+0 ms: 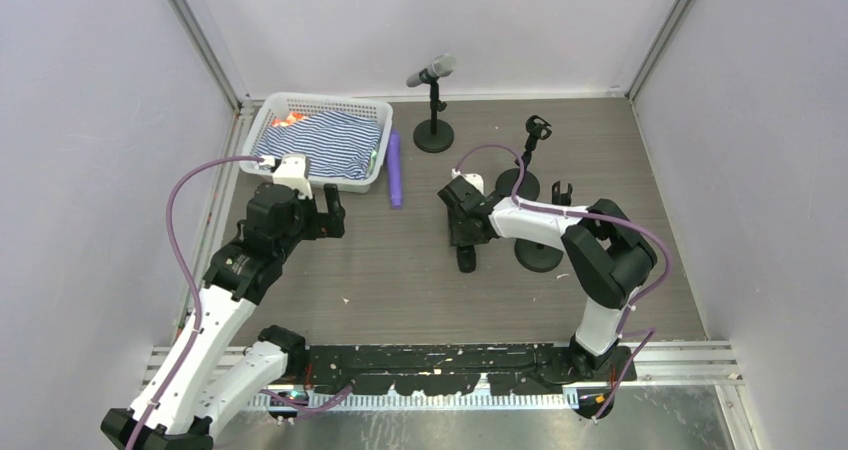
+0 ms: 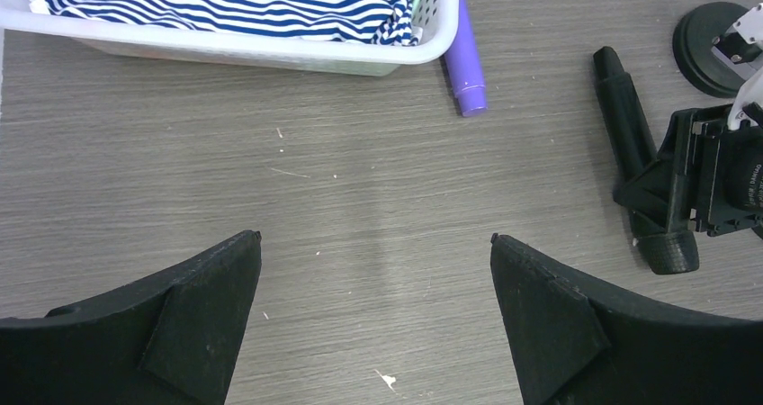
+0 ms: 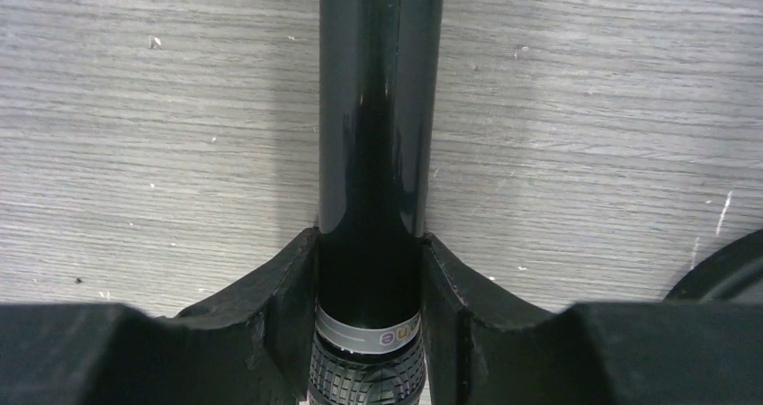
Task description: Attach the microphones to the stand
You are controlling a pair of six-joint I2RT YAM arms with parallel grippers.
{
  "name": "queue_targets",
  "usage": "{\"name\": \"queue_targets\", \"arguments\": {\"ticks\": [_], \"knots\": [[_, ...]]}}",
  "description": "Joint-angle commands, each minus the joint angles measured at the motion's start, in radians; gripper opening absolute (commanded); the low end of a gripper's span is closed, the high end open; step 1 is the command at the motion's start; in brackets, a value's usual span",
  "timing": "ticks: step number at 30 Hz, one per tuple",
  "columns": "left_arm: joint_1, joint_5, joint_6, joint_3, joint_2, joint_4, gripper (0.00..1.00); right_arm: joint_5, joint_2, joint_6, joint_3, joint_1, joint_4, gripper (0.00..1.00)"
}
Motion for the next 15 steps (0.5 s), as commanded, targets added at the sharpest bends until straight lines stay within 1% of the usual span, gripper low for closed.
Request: {"name": "queue_targets", "arguments": {"ticks": [1,3,5,9,12,15], "knots": [[0.001,0.019,0.011,0.004,0.008,0.024,1.00,0.007,-0.082,-0.096,0.031,-0.006,-0.016,0.20],[0.001,0.037,0.003,0.011,0.015,0.034,1.00,-0.010,-0.144,-0.155,0.042,-0.005,-0.016,0.09],[0.001,0.056,-0.006,0.030,0.023,0.039,1.00,-0.039,-0.219,-0.206,0.039,-0.006,0.003,0.01],[0.001,0.078,0.013,0.080,0.026,0.036,1.00,-0.115,-0.391,-0.303,0.022,-0.005,0.071,0.01],[0.001,0.084,0.046,0.121,0.022,0.029,1.00,-0.175,-0.454,-0.375,0.045,-0.007,0.100,0.01],[0.001,0.106,0.069,0.172,0.028,0.017,1.00,-0.170,-0.488,-0.469,0.068,-0.006,0.102,0.01]]}}
